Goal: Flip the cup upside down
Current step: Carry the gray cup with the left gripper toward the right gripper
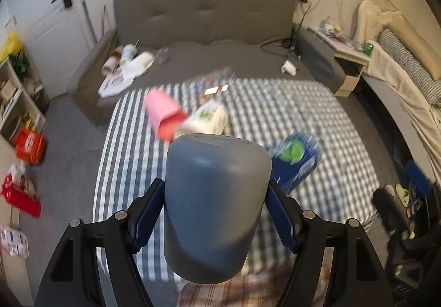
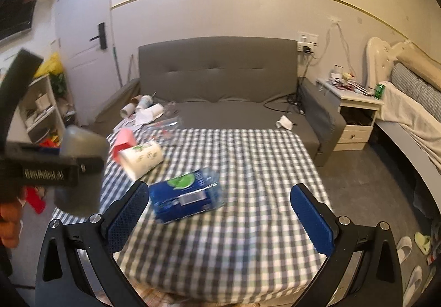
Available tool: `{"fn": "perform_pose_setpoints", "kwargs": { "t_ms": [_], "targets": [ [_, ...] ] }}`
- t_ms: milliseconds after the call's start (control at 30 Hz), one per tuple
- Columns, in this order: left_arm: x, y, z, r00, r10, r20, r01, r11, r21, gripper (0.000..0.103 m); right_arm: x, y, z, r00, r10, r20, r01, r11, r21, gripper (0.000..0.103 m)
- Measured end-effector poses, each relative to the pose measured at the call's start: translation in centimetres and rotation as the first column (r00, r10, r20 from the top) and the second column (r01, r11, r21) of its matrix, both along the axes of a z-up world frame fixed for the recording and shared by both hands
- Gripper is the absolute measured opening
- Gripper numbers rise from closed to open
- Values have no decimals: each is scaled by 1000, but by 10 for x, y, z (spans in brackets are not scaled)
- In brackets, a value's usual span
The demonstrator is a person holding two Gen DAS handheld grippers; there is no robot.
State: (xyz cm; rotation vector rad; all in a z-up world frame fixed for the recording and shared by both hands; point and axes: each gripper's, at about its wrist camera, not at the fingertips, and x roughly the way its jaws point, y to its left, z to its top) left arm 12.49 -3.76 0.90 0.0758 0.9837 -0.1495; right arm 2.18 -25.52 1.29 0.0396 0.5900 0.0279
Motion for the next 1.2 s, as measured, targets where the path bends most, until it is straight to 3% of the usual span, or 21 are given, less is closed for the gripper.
{"fn": "perform_pose_setpoints", "kwargs": {
  "t_ms": [233,333,667,933,1067,1200],
  "targets": [
    [-10,13,-54,994,31,-108,-35,999,-33,74,-4,20,-13,998,37,-53,-39,999,-31,103],
    [-11,8,-59,996,15,-86,-16,1000,-10,74,1,16,-17,997,35,-72,-38,998,-40,103],
    [20,5,-88,990,18,-137,-20,1000,-12,74,16,16,-33,992,21,-123,-29,998,-60,103],
    [22,1,-86,995,-8,-95,7,1000,-4,75,28,15,-42,988,12,-154,-23,997,-68,103],
    [14,-1,-80,999,-22,-42,25,998,54,85,30,17,-39,988,8,-155,-21,997,-79,103],
    [3,8,-69,1000,-26,9,25,999,31,87,28,21,-33,989,6,-145,-20,996,-93,103]
  ]
}}
